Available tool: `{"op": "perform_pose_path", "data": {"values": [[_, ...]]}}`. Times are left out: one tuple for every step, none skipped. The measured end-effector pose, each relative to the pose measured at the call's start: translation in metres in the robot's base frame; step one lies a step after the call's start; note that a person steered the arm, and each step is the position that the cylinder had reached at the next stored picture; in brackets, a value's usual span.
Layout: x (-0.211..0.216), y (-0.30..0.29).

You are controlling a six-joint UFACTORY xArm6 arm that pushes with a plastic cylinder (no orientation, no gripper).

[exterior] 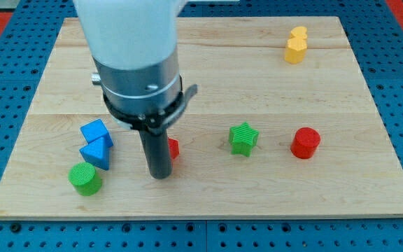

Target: Move the blue triangle towards slightly left and then right

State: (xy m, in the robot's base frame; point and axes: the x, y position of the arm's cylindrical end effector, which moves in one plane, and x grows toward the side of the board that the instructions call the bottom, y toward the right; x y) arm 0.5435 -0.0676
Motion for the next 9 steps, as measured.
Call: {"op": "perform_pose_path", "data": {"values": [[-0.021,-0.011],[-0.019,-0.011],[0.009,-0.027],[0.039,-0.064],[0.014,-0.069],[-0.002,-0.078],[-0.021,-0.091],[-0.043,-0.099],[-0.043,-0.118]]}}
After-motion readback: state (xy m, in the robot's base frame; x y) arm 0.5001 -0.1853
